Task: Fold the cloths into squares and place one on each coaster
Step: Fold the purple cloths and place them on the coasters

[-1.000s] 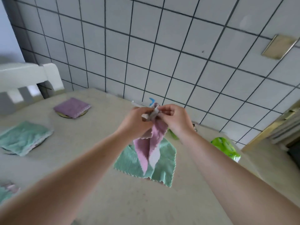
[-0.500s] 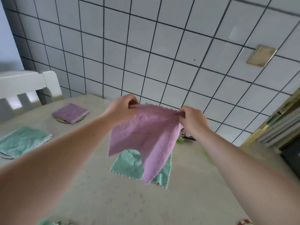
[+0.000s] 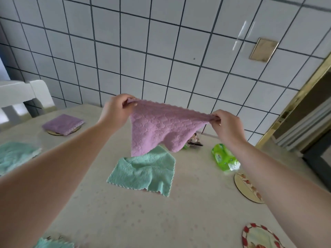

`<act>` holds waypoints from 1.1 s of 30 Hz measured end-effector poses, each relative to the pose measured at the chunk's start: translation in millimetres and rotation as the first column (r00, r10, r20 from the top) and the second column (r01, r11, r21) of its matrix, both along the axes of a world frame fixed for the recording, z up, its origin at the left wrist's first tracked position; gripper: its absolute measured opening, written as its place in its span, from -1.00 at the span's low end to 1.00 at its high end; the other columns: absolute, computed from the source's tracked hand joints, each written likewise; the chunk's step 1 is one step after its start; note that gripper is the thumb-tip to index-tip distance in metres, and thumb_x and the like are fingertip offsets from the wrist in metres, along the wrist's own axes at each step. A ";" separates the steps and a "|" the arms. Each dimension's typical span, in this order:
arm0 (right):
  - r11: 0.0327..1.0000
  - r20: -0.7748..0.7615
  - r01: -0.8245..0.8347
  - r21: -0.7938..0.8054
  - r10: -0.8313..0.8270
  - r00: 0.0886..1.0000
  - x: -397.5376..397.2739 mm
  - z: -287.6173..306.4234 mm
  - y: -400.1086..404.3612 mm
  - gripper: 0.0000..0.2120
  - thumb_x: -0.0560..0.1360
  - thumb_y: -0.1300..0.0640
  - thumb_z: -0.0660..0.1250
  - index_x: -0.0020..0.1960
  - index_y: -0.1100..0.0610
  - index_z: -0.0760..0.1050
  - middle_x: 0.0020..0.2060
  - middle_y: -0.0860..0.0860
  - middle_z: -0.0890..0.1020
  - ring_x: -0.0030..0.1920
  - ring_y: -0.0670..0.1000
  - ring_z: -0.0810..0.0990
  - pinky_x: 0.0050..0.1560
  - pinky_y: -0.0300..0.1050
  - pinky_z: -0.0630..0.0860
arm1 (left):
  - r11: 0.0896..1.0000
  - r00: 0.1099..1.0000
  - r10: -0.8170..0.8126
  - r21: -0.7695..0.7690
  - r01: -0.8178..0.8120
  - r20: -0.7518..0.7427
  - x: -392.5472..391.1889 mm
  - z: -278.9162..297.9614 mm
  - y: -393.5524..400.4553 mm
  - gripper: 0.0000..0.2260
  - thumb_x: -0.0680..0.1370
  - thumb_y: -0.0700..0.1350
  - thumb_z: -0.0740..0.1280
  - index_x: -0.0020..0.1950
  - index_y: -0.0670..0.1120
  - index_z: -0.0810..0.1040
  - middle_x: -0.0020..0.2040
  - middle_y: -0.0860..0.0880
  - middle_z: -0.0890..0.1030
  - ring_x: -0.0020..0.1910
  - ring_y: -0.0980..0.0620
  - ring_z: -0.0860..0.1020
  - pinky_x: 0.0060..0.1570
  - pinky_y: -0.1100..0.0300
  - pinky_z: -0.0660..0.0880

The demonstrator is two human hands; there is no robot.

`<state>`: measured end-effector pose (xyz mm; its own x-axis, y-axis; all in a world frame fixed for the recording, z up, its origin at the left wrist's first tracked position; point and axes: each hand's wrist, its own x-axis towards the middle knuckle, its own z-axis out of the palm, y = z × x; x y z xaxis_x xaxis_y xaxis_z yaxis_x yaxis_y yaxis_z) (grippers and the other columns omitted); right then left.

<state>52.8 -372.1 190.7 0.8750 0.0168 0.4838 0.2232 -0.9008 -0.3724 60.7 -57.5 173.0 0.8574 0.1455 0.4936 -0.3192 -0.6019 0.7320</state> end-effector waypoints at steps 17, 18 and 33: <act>0.964 -0.653 -0.155 0.214 0.259 0.712 -153.4 -180.6 -141.2 -0.84 0.42 0.10 0.37 -0.28 0.00 0.41 -0.48 -0.10 0.46 -0.42 -0.16 0.39 -0.35 -0.26 0.30 | 0.999 0.842 0.045 0.017 -0.042 -0.538 -191.8 -203.1 -106.8 -0.92 0.55 -0.24 0.24 -0.07 -0.12 0.52 -0.30 -0.01 0.49 -0.30 0.02 0.41 -0.33 0.24 0.30; 0.956 -0.671 -0.133 0.260 0.278 0.687 -157.4 -188.9 -144.8 -0.86 0.42 0.11 0.37 -0.26 0.06 0.43 -0.49 -0.10 0.43 -0.43 -0.15 0.36 -0.36 -0.25 0.28 | 0.998 0.827 0.054 0.023 -0.050 -0.559 -200.4 -210.2 -108.3 -0.91 0.56 -0.22 0.23 -0.09 -0.10 0.51 -0.32 0.00 0.49 -0.32 0.02 0.41 -0.33 0.20 0.31; 0.896 -0.728 0.160 0.413 0.220 0.649 -108.7 -251.7 -138.3 -0.91 0.49 0.16 0.33 -0.19 0.04 0.49 -0.42 -0.09 0.46 -0.38 -0.06 0.42 -0.36 -0.19 0.30 | 0.979 0.644 0.126 -0.010 -0.203 -0.755 -163.0 -238.3 -116.8 -0.80 0.58 -0.09 0.21 -0.24 -0.08 0.45 -0.40 -0.03 0.40 -0.40 0.00 0.36 -0.38 0.15 0.23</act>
<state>-55.9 -510.4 -61.0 0.9304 0.0211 -0.3659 -0.2764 -0.6151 -0.7384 -102.3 -174.3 -65.3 0.8865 0.3295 -0.3249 0.4569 -0.5123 0.7271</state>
